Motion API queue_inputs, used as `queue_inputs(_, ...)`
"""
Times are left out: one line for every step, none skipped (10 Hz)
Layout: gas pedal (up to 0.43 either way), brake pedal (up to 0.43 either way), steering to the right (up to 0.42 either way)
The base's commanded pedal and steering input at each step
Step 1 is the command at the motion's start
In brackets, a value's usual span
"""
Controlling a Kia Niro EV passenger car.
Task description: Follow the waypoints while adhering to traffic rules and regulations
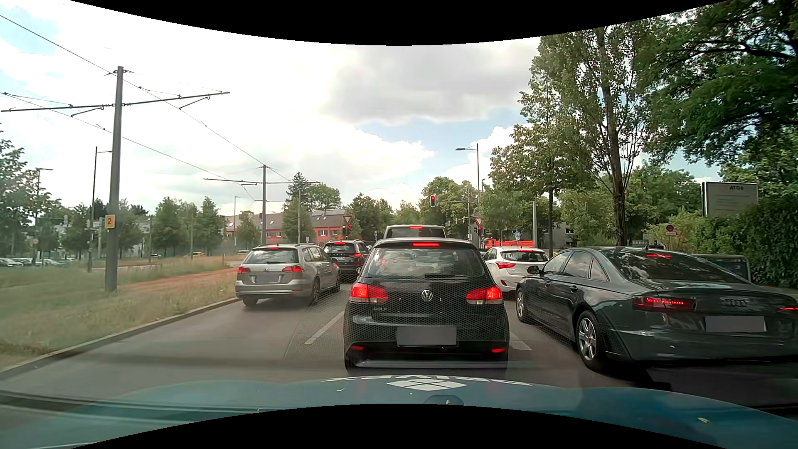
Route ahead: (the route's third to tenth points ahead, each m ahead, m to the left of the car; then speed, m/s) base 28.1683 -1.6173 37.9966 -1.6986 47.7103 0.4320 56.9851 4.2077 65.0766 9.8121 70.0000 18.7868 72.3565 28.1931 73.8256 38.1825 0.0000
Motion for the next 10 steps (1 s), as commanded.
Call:
queue_inputs(0.0,0.274,0.005)
queue_inputs(0.0,0.274,0.006)
queue_inputs(0.0,0.274,0.006)
queue_inputs(0.0,0.274,0.006)
queue_inputs(0.0,0.28,0.006)
queue_inputs(0.0,0.274,0.006)
queue_inputs(0.0,0.274,0.006)
queue_inputs(0.0,0.274,0.006)
queue_inputs(0.0,0.274,0.006)
queue_inputs(0.0,0.274,0.006)
